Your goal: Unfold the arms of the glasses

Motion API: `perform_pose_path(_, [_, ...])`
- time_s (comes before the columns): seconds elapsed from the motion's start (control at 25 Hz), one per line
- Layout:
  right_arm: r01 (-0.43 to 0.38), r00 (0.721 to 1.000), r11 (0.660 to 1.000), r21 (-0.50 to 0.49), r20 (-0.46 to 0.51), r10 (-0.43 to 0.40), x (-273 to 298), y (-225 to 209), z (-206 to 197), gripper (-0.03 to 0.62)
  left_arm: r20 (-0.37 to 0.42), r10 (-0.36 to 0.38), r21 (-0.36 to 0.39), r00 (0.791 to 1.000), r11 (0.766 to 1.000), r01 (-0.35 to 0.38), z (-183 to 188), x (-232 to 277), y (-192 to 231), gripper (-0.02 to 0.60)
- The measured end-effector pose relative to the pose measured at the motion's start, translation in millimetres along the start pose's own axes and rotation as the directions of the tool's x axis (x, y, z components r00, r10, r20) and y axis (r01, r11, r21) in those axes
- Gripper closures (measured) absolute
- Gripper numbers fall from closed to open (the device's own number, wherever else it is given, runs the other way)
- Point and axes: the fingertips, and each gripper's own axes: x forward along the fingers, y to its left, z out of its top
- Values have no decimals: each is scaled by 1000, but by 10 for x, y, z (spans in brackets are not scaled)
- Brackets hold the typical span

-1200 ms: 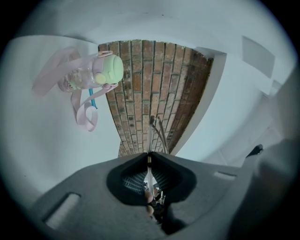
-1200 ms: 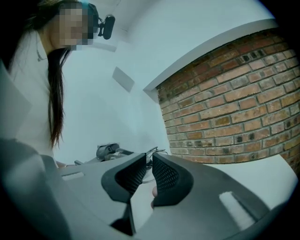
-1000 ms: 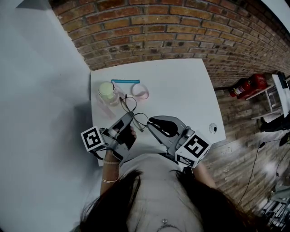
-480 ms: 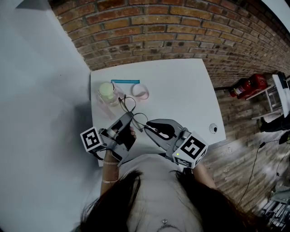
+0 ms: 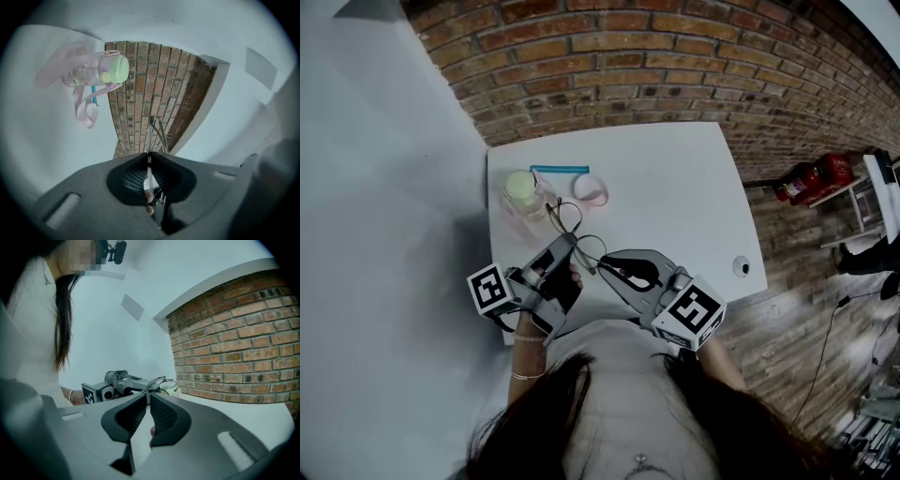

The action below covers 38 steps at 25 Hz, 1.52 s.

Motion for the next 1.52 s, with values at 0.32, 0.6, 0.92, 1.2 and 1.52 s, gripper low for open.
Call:
perform_pose_path(0.32, [-4, 1000, 1000, -16, 7, 4, -20, 16, 49, 560, -5, 21, 13, 1000, 1000, -21, -10, -4, 47, 559])
perform_pose_path(0.6, [-4, 999, 1000, -14, 34, 5, -65, 5, 116, 560, -13, 44, 7, 999, 999, -44, -51, -4, 132, 560])
perform_pose_path(0.92, [5, 998, 1000, -17, 55, -4, -95, -30, 198, 561, -28, 74, 23, 997, 997, -73, -75, -12, 199, 560])
perform_pose_path(1.2, [28, 996, 999, -21, 81, -26, -103, -70, 274, 560, -54, 97, 30, 994, 995, -95, -102, -10, 274, 560])
perform_pose_path(1.52, [41, 993, 999, -10, 112, -40, -158, -126, 357, 561, -95, 114, 38, 989, 993, -111, -180, 8, 348, 560])
